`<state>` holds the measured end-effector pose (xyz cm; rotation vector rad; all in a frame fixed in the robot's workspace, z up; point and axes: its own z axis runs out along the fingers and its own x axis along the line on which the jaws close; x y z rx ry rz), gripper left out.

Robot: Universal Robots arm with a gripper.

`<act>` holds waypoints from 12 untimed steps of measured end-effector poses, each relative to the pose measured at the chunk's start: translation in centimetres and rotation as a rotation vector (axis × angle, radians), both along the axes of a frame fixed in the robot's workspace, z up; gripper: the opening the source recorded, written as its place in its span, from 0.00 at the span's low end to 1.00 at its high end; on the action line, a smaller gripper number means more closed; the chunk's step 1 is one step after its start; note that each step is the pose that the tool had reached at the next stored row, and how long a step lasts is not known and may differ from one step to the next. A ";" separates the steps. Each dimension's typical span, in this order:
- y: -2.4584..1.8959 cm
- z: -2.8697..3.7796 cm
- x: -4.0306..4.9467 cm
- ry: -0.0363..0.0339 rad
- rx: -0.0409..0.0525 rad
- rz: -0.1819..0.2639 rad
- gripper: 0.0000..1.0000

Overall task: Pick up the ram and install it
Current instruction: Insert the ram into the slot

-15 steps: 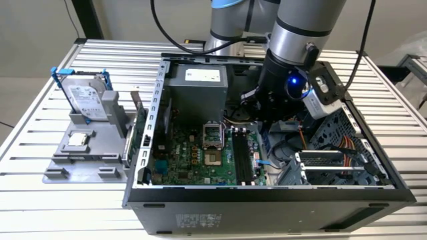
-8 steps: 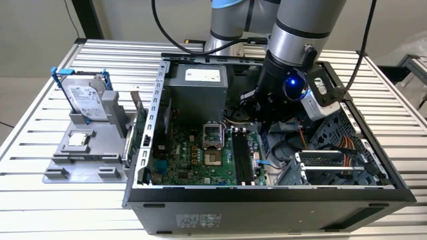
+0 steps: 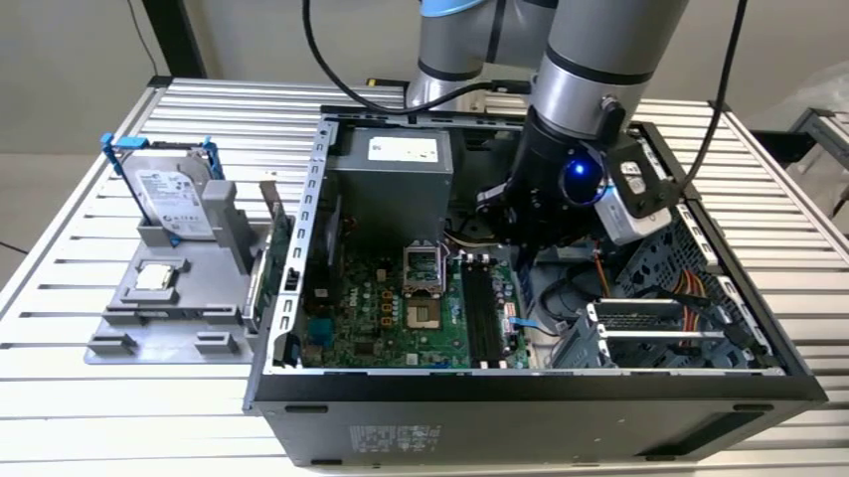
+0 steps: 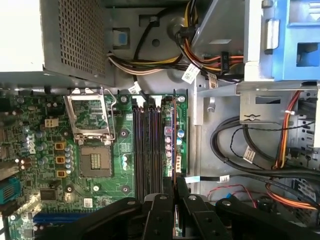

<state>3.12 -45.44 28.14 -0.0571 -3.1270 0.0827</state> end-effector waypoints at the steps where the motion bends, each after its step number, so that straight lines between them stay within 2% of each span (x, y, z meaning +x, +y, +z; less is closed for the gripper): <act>1: -0.01 -0.04 0.00 0.0000 -0.0001 0.000 0.00; 6: -0.18 -0.18 0.00 0.0018 0.0001 0.000 0.00; 12: -0.20 -0.90 -0.01 0.0018 0.0018 0.000 0.00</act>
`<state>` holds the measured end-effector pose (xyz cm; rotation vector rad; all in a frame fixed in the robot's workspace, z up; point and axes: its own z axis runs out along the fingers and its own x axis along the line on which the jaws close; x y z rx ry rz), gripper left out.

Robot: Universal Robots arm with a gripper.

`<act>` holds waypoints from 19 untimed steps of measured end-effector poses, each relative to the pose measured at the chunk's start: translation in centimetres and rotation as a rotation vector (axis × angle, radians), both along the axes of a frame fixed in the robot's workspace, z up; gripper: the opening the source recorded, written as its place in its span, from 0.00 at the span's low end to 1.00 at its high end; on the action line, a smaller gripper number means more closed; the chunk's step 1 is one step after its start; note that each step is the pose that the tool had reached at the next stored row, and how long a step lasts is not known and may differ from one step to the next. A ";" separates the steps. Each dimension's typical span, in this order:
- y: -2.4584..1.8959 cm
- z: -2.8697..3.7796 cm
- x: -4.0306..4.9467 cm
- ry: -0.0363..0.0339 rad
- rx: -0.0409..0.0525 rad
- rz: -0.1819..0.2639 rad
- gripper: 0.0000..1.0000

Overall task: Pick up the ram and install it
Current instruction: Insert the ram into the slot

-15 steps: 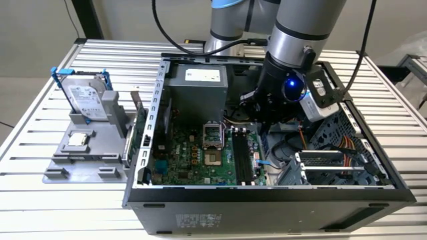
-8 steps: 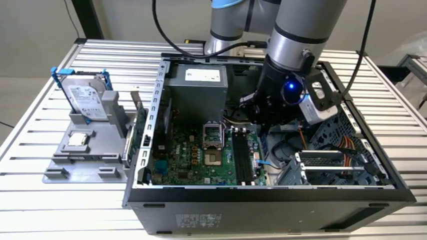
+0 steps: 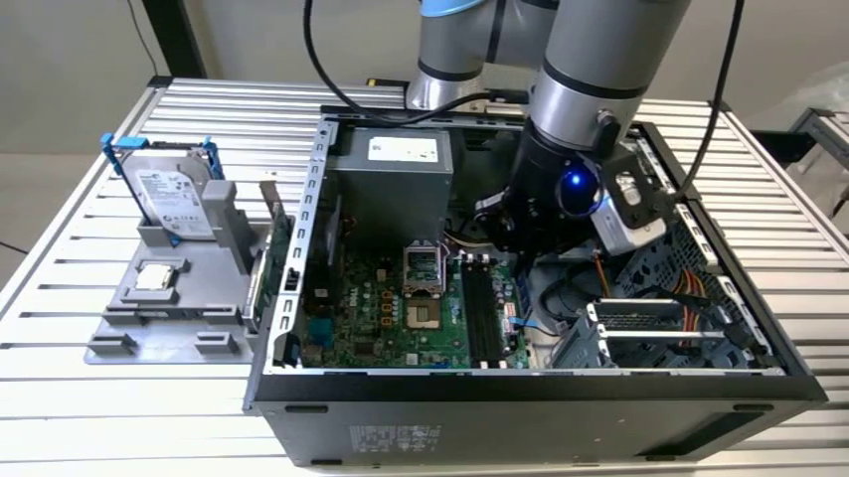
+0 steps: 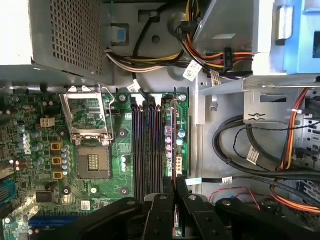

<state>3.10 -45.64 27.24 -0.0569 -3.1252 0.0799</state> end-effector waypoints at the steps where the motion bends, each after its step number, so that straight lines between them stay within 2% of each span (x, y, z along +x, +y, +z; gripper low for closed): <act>1: -0.02 -0.06 -0.01 0.0000 0.0007 0.000 0.00; 8: -0.11 -0.73 -0.10 0.0000 0.0145 0.000 0.00; 19: -0.12 -2.00 -0.19 0.0000 0.0151 0.001 0.00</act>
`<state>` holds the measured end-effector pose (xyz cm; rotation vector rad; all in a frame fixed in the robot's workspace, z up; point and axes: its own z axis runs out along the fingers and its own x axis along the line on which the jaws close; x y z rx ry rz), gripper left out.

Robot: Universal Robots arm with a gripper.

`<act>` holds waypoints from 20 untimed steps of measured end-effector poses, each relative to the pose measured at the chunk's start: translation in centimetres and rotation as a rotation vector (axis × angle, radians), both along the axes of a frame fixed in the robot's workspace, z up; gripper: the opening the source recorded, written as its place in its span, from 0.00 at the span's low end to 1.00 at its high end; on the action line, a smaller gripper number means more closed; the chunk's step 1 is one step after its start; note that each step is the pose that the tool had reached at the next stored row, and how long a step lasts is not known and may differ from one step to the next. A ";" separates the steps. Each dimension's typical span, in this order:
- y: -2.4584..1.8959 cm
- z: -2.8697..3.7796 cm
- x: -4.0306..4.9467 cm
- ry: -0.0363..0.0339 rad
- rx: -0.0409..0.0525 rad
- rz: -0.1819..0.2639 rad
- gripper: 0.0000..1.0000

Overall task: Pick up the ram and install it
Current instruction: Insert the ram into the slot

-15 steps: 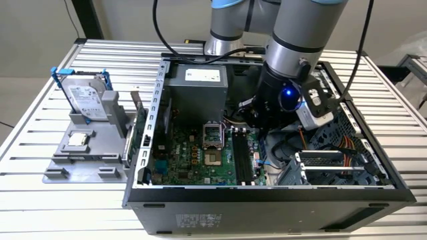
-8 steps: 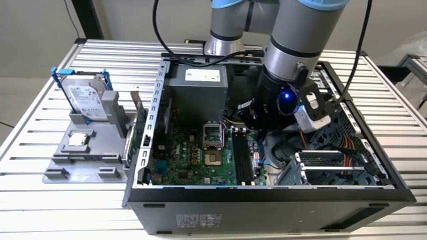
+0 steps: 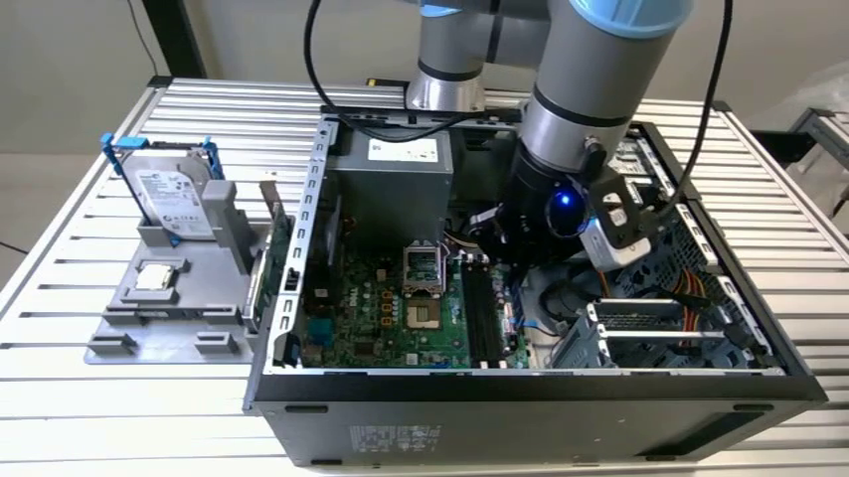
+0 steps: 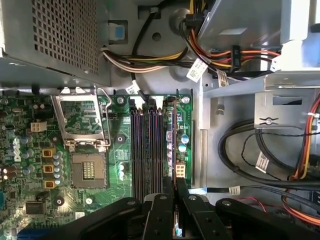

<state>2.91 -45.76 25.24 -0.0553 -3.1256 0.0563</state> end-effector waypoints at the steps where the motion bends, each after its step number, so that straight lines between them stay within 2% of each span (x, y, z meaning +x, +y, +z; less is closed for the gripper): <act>1: 0.00 -0.05 -0.04 0.0001 0.0000 0.001 0.00; 13: 0.00 -0.32 -0.30 0.0000 0.0002 0.003 0.00; 20: -0.32 -0.61 -0.31 -0.0001 0.0002 0.003 0.00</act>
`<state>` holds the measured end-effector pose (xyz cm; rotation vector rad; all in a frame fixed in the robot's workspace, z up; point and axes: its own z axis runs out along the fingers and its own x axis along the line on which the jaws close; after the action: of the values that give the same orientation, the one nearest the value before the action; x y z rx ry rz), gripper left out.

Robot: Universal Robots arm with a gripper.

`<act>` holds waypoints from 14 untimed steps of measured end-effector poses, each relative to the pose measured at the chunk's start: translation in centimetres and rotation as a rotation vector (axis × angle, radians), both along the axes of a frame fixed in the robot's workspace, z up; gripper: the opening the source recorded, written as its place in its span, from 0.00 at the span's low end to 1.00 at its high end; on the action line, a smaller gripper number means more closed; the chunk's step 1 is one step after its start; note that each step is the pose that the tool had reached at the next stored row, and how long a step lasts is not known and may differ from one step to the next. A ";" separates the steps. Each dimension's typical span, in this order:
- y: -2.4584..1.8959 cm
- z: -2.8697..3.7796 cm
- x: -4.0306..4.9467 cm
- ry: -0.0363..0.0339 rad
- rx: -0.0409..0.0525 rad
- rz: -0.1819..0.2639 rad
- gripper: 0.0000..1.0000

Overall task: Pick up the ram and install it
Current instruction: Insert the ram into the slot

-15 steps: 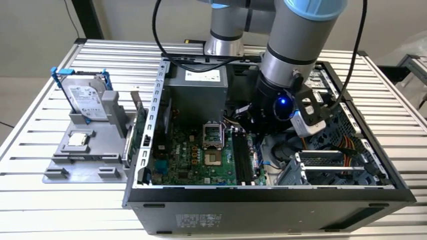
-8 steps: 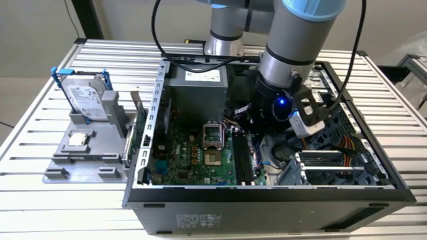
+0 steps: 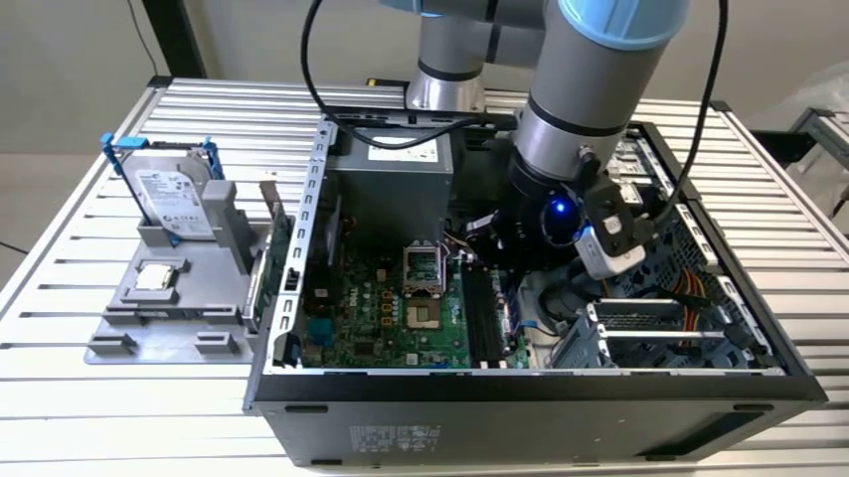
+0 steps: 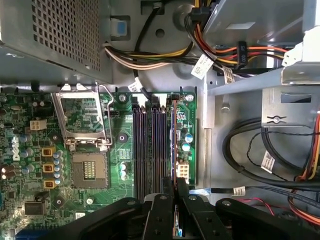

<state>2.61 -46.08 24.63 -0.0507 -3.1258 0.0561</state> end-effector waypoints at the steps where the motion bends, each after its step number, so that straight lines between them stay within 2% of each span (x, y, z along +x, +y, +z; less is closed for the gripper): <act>1: -0.04 -0.10 0.00 0.0000 0.0001 0.000 0.00; 14: -0.25 -0.99 -0.26 0.0001 -0.0002 0.000 0.00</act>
<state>2.35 -46.33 23.64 -0.0506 -3.1257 0.0564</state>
